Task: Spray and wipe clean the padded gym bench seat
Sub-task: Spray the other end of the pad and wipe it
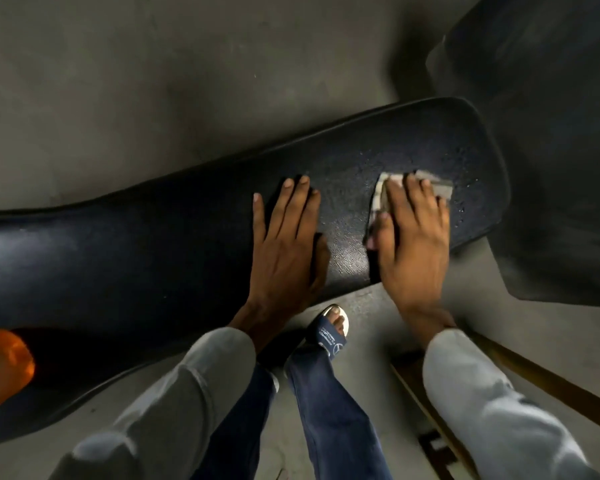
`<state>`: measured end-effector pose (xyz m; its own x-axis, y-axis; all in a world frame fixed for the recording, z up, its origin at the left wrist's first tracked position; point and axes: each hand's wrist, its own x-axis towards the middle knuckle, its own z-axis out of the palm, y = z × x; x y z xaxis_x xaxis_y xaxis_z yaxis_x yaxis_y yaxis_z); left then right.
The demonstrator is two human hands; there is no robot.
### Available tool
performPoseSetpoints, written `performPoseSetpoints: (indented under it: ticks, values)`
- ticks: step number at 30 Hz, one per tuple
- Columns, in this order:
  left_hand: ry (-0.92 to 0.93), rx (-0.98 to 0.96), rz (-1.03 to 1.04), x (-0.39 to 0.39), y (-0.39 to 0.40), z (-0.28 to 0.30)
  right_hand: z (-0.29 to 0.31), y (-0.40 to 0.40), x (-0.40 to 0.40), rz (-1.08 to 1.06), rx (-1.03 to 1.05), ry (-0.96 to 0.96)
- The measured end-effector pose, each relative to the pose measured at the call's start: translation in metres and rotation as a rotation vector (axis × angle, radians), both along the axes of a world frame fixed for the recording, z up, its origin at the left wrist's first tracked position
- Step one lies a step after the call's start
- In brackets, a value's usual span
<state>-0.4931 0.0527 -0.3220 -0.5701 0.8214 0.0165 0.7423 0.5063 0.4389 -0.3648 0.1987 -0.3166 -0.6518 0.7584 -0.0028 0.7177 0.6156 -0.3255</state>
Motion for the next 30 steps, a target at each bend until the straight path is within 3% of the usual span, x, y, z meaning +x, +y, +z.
performPoseSetpoints:
  ticks: [3, 8, 12, 16, 21, 23, 26, 30]
  values:
    - [0.025, -0.064, 0.006, 0.008, 0.016, -0.008, 0.000, 0.003, -0.031, -0.043, 0.005, -0.017]
    - [0.002, -0.067, 0.022, 0.008, 0.017, 0.001, 0.003, -0.013, 0.016, 0.236, -0.048, -0.066]
    - [0.007, -0.029, -0.032, 0.011, 0.035, 0.000, 0.004, 0.033, 0.033, 0.005, -0.052, -0.023]
    - [0.039, -0.062, -0.063, 0.025, 0.059, -0.010, -0.003, 0.069, -0.005, -0.153, 0.007, -0.019]
    - [0.021, -0.055, -0.016, 0.031, 0.061, -0.005, 0.000, 0.038, 0.017, 0.143, -0.036, -0.070]
    - [0.009, -0.043, -0.033, 0.033, 0.066, -0.002, 0.001, 0.038, 0.044, 0.169, -0.040, -0.070]
    - [0.016, -0.056, -0.075, 0.037, 0.077, -0.003, -0.002, 0.065, 0.054, -0.039, -0.028, -0.006]
    - [0.044, -0.073, -0.066, 0.040, 0.080, -0.010, -0.008, 0.117, 0.004, -0.252, 0.016, 0.034]
